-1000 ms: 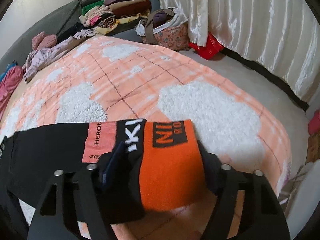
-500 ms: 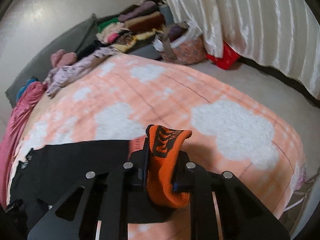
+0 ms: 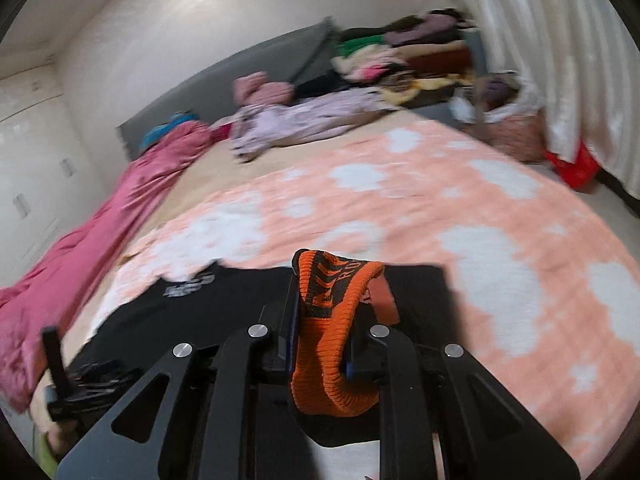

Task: Fold small clothes
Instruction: 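Carry the sleeve across the shirt body with the right tool and release, then grasp the folded orange cuff with the left tool and lift it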

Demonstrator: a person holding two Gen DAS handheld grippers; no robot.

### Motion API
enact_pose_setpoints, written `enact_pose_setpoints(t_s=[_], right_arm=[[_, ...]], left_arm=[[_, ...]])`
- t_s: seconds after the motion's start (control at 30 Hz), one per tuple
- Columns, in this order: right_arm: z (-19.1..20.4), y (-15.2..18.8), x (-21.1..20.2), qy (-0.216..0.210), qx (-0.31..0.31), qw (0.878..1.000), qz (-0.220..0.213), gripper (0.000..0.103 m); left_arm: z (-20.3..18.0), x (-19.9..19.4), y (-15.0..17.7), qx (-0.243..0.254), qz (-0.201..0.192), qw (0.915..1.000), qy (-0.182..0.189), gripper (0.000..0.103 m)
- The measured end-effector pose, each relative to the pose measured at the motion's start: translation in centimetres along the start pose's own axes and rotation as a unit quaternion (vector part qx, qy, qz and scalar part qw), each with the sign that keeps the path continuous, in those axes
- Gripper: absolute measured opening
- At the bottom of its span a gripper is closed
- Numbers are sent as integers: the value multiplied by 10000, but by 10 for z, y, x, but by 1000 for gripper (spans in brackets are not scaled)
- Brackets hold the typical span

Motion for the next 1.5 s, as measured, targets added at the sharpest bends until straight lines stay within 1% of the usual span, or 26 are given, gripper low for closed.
enact_pose_setpoints(t_s=[0.13,0.27,0.37,0.43,0.53,0.6,0.67,0.73,0.77,0.8,0.83,0.9,0.97,1.0,1.03,1.07,1.1,1.13,1.17,1.2,1.23,1.27,1.3,1.33,1.37,1.5], right_arm=[[49,1,25,-450,-226,9985,207,16],[98,2,53,-912,-397,9941,438,16],[127,5,69,-1170,-523,9900,586,17],[146,5,78,-1430,-549,9859,674,27],[167,3,83,-1760,-526,9806,678,40],[173,3,80,-1691,-652,9814,631,47],[171,4,76,-1619,-700,9825,606,48],[165,7,73,-1426,-734,9851,626,53],[159,9,74,-1333,-741,9863,628,54],[152,12,73,-1183,-767,9879,646,60],[147,14,73,-1043,-786,9893,648,64],[133,20,75,-833,-802,9912,640,67],[118,29,75,-587,-830,9926,657,73],[111,33,74,-476,-823,9933,657,77],[106,35,74,-426,-811,9936,664,78],[99,40,72,-348,-793,9939,677,78],[94,43,72,-303,-796,9939,695,80],[90,48,72,-260,-805,9938,722,87],[88,50,72,-209,-815,9938,731,91],[86,52,72,-118,-850,9937,721,94],[86,54,72,16,-959,9931,681,95],[87,55,71,77,-1039,9925,643,96],[88,56,71,112,-1123,9917,608,96],[89,56,71,125,-1165,9914,587,97],[89,56,72,132,-1169,9914,576,98],[85,54,71,145,-984,9936,530,98]], left_arm=[[8,-5,-3,-122,-79,9999,35,94],[16,-9,-4,-215,-112,9997,82,94],[20,-9,-5,-271,-120,9995,111,94],[21,-9,-5,-312,-122,9993,164,94],[22,-8,-4,-347,-109,9991,238,94],[22,-7,-3,-372,-86,9987,323,94],[21,-7,-3,-391,-77,9983,426,94],[21,-6,-4,-455,-80,9972,582,93],[21,-6,-4,-501,-73,9964,673,91],[21,-4,-4,-562,-48,9952,795,87],[20,-2,-4,-585,-14,9947,850,85],[18,4,-4,-634,55,9940,889,76],[18,13,-4,-730,171,9926,957,69],[17,16,-5,-771,173,9921,978,69],[16,18,-7,-813,148,9914,1013,69],[16,20,-9,-861,125,9907,1043,66],[15,21,-11,-905,105,9900,1074,56],[12,22,-13,-923,81,9892,1132,50],[10,22,-14,-931,64,9893,1120,42],[9,23,-14,-914,50,9902,1053,37],[6,24,-14,-840,22,9919,957,32],[7,23,-13,-830,-21,9928,862,20],[9,22,-13,-883,-76,9929,794,13],[13,19,-13,-932,-105,9920,839,11],[17,16,-14,-990,-142,9909,895,2],[29,-2,-17,-1120,-364,9864,1150,0]])
Point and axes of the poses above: each gripper's, at about its wrist camera, not at the fingertips, and x roughly the way its jaws point, z to its left, y to its underside, the point moved 1 cm from there along x, roughly the way its jaws point, and after that the axes turned 4 degrees about -y, right-handed, at the moved point
